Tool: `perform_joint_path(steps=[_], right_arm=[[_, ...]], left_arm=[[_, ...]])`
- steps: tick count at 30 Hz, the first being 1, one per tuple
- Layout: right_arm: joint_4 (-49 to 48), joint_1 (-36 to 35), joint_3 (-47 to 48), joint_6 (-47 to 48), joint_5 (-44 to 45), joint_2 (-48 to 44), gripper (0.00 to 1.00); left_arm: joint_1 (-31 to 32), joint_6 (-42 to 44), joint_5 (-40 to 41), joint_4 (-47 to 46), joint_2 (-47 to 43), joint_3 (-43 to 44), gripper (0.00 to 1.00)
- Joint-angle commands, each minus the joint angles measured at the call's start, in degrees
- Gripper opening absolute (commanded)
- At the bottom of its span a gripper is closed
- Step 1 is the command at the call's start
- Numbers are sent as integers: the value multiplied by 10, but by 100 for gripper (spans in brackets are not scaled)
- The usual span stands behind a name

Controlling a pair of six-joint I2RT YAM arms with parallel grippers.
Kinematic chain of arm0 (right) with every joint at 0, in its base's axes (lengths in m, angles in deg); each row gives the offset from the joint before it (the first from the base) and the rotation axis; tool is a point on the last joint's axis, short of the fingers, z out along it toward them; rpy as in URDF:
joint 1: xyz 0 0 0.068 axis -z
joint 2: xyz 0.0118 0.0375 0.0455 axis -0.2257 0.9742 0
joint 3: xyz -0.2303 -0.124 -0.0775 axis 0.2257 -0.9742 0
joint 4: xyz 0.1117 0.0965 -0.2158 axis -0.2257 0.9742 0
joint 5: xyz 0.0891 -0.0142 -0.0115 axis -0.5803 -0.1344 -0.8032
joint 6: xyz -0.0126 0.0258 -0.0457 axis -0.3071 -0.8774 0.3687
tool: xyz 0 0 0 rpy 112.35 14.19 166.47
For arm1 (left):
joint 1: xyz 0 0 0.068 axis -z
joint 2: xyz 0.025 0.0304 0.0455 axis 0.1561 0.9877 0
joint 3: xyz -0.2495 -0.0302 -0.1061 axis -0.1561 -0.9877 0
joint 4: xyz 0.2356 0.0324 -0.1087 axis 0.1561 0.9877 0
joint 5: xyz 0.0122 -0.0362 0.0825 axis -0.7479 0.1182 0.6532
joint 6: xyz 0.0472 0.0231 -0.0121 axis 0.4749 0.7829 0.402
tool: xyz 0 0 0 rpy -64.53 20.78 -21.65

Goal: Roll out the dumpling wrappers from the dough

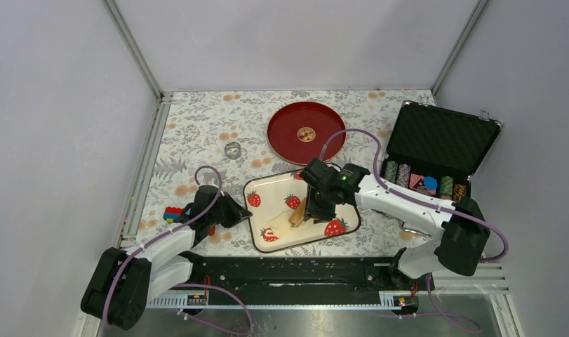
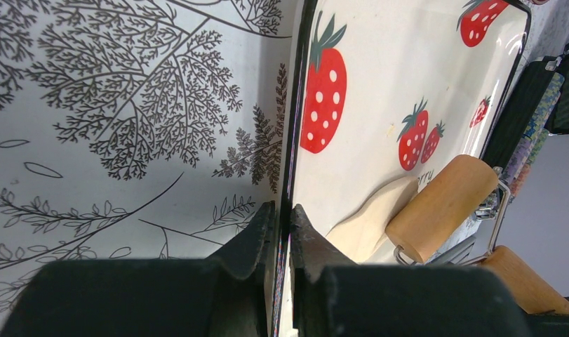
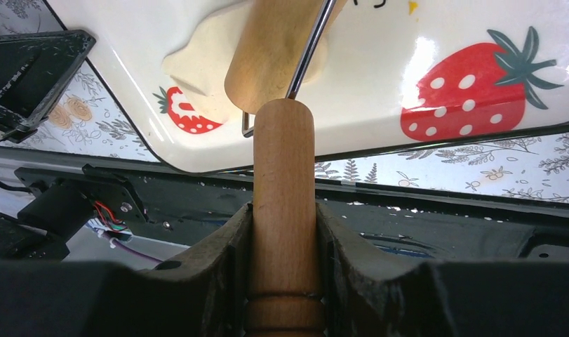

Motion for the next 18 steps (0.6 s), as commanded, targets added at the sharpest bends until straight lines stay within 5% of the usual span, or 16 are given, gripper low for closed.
perform_joint_path(steps=[1, 11, 18], right_arm=[[-19, 2, 6, -4, -28, 14, 0], [-65, 29, -178, -83, -89, -4, 0], [-86, 37, -225, -96, -104, -15, 0]], left_arm=[[-4, -8, 9, -25, -5, 6, 0], [-5, -7, 8, -26, -5, 5, 0], [-6, -7, 7, -25, -4, 6, 0]])
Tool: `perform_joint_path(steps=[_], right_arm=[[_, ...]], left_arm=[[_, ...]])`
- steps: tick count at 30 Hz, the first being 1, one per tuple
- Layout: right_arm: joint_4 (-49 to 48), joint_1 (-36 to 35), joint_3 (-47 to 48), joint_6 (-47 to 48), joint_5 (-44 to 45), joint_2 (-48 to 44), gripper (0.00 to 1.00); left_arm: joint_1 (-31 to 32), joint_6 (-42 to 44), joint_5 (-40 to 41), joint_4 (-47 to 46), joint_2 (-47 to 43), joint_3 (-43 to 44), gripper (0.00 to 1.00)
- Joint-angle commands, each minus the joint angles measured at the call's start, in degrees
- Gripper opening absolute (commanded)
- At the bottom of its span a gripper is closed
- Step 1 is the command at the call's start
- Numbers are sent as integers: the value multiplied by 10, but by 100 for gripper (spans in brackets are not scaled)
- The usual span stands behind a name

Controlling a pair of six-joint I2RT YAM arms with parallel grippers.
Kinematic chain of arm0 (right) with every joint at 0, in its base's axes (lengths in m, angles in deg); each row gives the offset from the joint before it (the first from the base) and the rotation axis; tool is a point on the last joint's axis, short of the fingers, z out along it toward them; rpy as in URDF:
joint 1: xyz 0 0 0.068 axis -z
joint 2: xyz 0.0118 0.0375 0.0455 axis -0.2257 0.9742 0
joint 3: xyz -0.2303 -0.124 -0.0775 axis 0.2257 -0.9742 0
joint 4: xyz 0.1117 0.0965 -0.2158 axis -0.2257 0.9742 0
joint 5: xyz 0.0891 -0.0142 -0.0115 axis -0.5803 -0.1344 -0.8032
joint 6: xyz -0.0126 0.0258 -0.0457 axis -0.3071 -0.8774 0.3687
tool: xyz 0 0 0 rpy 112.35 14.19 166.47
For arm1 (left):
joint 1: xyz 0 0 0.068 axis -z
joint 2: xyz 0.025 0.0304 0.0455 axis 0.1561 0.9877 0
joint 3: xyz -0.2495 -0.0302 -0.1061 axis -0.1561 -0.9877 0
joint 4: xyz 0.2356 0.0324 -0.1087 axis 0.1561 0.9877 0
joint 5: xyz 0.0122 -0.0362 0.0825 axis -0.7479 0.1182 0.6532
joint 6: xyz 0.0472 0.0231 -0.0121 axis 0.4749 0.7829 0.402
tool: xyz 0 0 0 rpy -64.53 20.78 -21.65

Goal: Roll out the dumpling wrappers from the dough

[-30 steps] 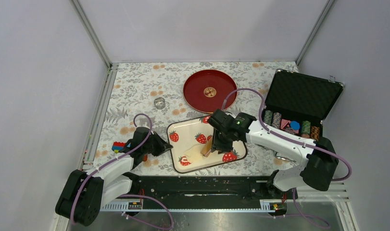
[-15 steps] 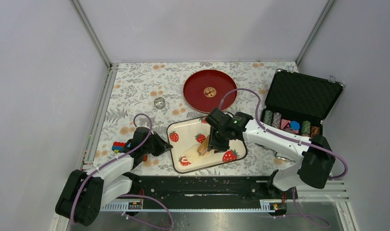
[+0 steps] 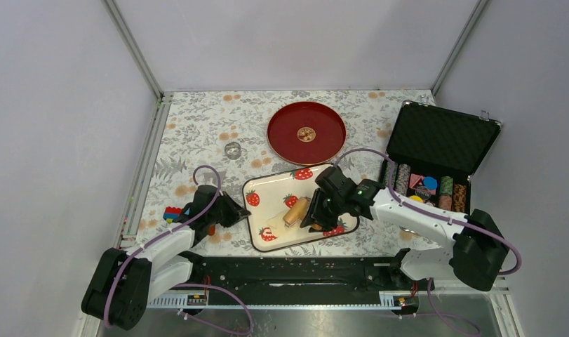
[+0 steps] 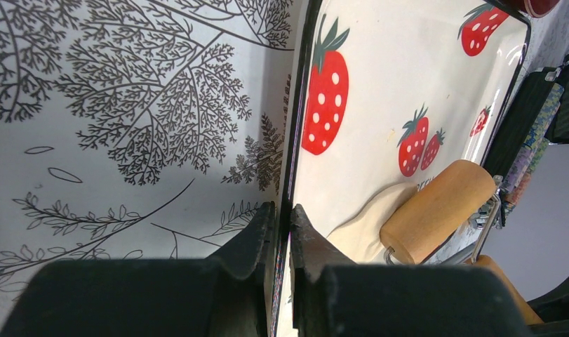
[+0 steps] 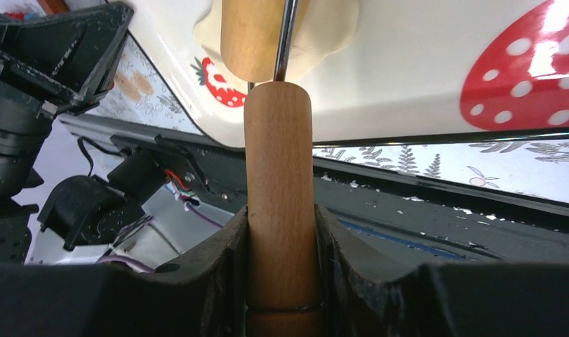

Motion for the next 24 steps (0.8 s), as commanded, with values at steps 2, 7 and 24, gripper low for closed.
perform_joint_path(steps=[2, 7, 24], right_arm=[[71, 3, -62, -14, 6, 63, 0], [56, 19, -75, -12, -2, 64, 0], [199, 43, 147, 45, 106, 1, 0]], left_arm=[[-1, -8, 3, -25, -5, 6, 0], [-1, -8, 3, -25, -7, 5, 0], [-2, -9, 2, -27, -9, 2, 0]])
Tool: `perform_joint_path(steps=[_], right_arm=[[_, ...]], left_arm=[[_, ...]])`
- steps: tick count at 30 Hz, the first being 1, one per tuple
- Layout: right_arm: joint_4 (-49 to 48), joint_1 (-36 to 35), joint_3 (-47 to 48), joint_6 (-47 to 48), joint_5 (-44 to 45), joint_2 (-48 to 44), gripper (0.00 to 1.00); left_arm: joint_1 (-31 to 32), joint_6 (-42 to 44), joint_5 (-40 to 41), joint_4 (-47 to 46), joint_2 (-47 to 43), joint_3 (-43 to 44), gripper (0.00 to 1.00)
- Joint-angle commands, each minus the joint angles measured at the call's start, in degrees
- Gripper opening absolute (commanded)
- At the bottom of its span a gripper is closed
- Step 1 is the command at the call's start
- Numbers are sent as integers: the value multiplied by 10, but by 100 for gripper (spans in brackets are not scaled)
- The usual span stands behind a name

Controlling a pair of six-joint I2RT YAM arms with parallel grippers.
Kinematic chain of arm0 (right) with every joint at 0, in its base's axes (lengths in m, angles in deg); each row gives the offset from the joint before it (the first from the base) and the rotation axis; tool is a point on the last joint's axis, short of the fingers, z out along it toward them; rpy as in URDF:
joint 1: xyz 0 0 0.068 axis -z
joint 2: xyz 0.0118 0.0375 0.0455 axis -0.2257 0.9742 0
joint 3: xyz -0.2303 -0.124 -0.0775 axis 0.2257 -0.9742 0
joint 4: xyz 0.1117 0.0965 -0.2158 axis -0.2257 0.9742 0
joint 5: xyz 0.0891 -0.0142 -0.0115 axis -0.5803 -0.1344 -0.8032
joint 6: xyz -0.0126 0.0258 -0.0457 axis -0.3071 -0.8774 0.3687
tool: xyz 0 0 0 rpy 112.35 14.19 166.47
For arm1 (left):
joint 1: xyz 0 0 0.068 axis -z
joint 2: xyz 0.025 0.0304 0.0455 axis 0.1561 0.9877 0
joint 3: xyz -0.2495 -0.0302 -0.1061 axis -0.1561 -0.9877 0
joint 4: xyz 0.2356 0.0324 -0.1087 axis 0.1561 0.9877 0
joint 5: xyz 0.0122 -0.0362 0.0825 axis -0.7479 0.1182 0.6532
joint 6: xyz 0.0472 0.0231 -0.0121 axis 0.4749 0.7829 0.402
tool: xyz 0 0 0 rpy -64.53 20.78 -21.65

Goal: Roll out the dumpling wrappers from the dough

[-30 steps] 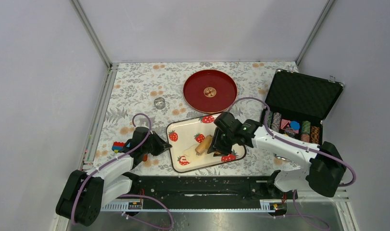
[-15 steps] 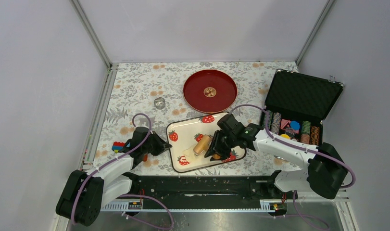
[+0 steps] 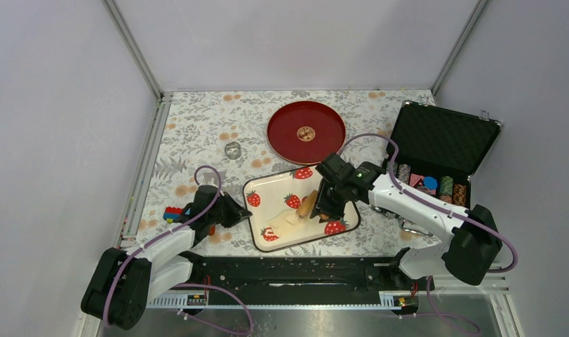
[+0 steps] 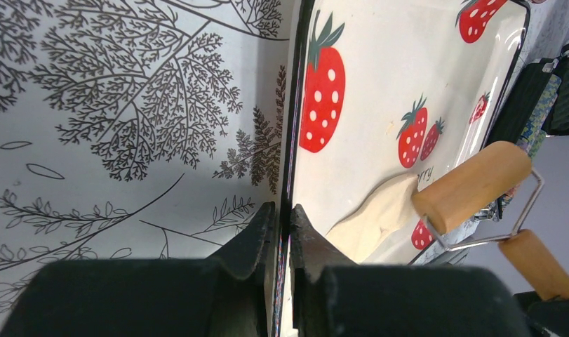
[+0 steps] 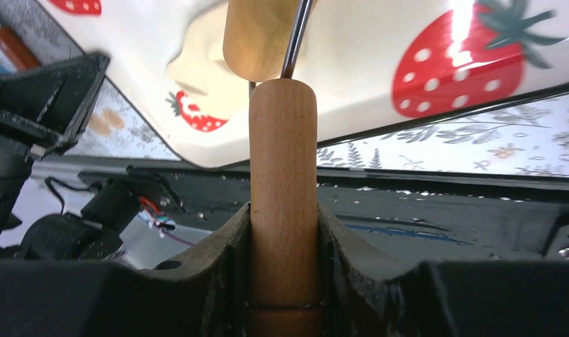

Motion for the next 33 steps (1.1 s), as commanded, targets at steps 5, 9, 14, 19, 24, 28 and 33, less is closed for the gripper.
perform_joint_path(steps=[5, 9, 14, 19, 24, 28, 33], right_arm=[[43, 8, 39, -32, 37, -31, 0], [7, 6, 23, -60, -2, -28, 0], [-7, -7, 35, -73, -14, -8, 0], [-7, -31, 52, -86, -8, 20, 0], [-41, -58, 40, -115, -22, 39, 0], [-65, -77, 35, -131, -30, 50, 0], [-68, -82, 36, -134, -26, 41, 0]], left_arm=[[-4, -7, 7, -27, -9, 2, 0], [-4, -7, 7, -27, -9, 2, 0], [-4, -7, 8, -29, -8, 2, 0], [-5, -7, 7, -29, -9, 1, 0], [-5, -7, 6, -30, -7, 1, 0], [-5, -7, 6, -30, -7, 1, 0], [-5, -7, 5, -30, -6, 1, 0]])
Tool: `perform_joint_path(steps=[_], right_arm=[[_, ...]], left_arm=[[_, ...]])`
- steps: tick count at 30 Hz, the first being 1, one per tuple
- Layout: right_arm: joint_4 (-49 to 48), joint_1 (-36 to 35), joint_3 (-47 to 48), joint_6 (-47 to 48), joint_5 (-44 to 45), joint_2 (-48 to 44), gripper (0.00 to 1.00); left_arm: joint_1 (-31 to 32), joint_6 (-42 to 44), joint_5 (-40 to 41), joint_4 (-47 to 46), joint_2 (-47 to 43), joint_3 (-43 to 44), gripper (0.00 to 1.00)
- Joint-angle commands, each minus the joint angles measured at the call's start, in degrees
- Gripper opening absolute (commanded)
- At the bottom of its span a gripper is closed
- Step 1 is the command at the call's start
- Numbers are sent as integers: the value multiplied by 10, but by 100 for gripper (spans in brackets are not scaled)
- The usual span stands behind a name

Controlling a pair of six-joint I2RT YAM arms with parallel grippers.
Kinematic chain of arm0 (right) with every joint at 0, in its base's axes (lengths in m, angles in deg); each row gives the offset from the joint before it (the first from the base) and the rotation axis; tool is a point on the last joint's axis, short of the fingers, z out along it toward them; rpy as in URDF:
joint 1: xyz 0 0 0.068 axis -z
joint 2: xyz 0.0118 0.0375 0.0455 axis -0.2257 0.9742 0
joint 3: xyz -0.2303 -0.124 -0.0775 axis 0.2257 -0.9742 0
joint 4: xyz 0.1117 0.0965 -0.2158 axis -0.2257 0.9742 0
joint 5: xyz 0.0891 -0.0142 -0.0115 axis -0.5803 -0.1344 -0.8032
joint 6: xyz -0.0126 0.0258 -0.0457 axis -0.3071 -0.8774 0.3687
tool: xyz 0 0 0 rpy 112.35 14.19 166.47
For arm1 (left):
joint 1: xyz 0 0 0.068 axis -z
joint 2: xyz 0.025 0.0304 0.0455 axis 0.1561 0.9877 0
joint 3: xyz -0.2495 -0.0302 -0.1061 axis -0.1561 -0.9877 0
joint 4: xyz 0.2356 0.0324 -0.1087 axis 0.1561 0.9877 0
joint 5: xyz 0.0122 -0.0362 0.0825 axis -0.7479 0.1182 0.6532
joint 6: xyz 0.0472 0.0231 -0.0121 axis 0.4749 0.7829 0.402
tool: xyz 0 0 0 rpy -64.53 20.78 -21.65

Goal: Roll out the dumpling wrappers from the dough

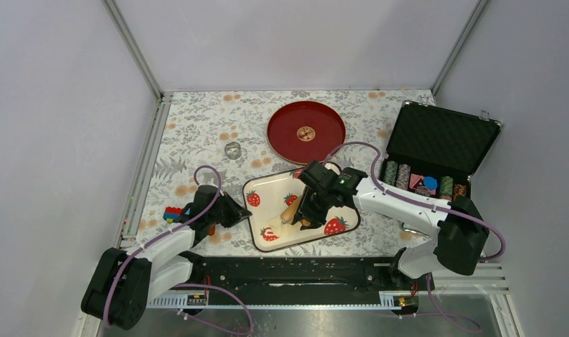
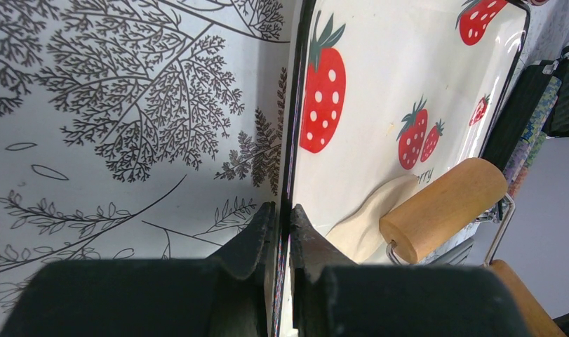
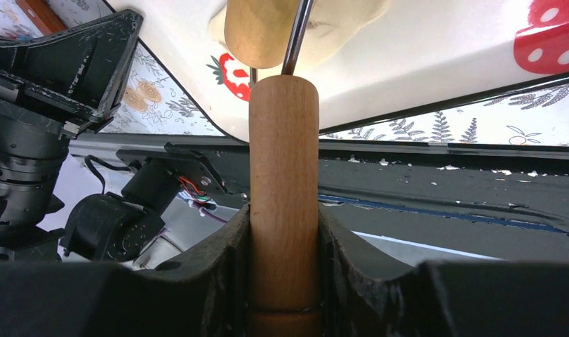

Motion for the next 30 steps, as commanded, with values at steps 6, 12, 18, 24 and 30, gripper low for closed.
perform_joint_path(steps=[6, 12, 18, 24, 30], right_arm=[[-2, -9, 24, -12, -6, -26, 0], [6, -9, 20, -22, -9, -51, 0], [4, -9, -4, -36, -20, -67, 0], [-23, -14, -53, -50, -43, -69, 0], [-60, -20, -95, -58, -67, -54, 0]], left_arm=[[-4, -7, 5, -31, -4, 1, 0], [-4, -7, 5, -31, -5, 2, 0], [-4, -7, 4, -30, -4, 2, 0], [-4, -6, 4, -30, -3, 3, 0], [-4, -6, 5, -30, -3, 3, 0]])
